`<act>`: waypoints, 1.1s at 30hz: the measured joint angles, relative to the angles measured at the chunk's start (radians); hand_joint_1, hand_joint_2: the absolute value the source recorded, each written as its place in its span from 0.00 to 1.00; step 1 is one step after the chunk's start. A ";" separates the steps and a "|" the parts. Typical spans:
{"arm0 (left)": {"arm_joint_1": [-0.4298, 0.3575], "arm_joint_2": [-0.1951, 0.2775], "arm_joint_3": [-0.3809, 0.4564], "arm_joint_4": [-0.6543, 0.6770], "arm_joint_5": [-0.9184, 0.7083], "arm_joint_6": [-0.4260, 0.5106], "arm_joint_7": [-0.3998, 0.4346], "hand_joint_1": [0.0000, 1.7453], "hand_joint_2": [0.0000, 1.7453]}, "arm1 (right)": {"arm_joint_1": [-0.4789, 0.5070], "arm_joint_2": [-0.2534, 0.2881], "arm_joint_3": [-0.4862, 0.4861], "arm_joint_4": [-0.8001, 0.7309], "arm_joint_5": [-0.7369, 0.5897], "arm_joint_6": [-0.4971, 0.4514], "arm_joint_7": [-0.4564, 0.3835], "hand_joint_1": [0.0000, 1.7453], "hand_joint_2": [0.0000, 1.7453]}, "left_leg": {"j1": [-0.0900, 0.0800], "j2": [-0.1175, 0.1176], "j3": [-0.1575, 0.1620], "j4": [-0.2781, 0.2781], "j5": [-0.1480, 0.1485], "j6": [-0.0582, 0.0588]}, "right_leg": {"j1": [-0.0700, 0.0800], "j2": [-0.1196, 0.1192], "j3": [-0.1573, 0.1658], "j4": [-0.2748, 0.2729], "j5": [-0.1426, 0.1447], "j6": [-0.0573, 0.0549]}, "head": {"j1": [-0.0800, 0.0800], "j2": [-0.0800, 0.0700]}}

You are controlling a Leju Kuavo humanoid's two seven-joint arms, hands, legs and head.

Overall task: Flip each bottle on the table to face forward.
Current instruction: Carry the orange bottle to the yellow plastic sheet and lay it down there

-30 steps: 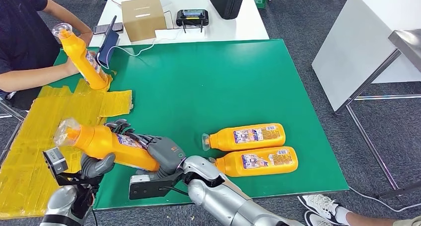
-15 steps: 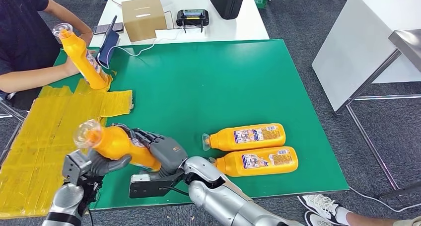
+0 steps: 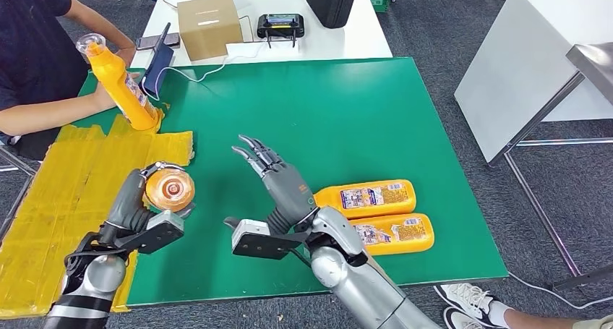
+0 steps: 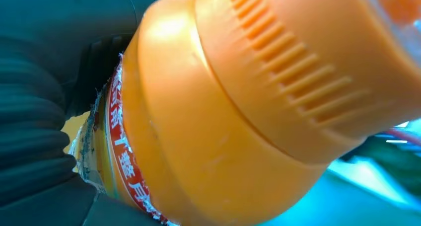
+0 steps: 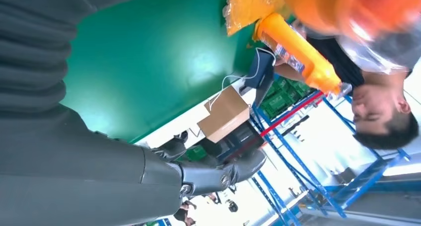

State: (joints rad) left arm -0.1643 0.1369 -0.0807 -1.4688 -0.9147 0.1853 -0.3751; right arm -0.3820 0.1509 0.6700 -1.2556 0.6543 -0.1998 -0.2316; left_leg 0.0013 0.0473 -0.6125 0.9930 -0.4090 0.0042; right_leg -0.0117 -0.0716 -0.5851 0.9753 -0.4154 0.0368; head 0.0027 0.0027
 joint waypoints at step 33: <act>-0.047 0.182 -0.032 0.330 -0.572 0.090 0.206 0.49 0.50 | 0.055 -0.398 -0.209 -0.226 -0.199 0.267 -0.082 0.00 1.00 | -0.002 -0.001 0.003 0.000 0.000 0.000 | -0.001 0.000 0.004 0.000 0.000 0.000 | 0.000 0.000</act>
State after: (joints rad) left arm -0.2113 0.3189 -0.1122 -1.1392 -1.4869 0.2755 -0.1692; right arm -0.3270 -0.2473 0.4614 -1.4820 0.4552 0.0670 -0.3137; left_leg -0.0002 0.0464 -0.6097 0.9929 -0.4090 0.0043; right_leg -0.0128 -0.0720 -0.5807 0.9751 -0.4153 0.0370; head 0.0023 0.0027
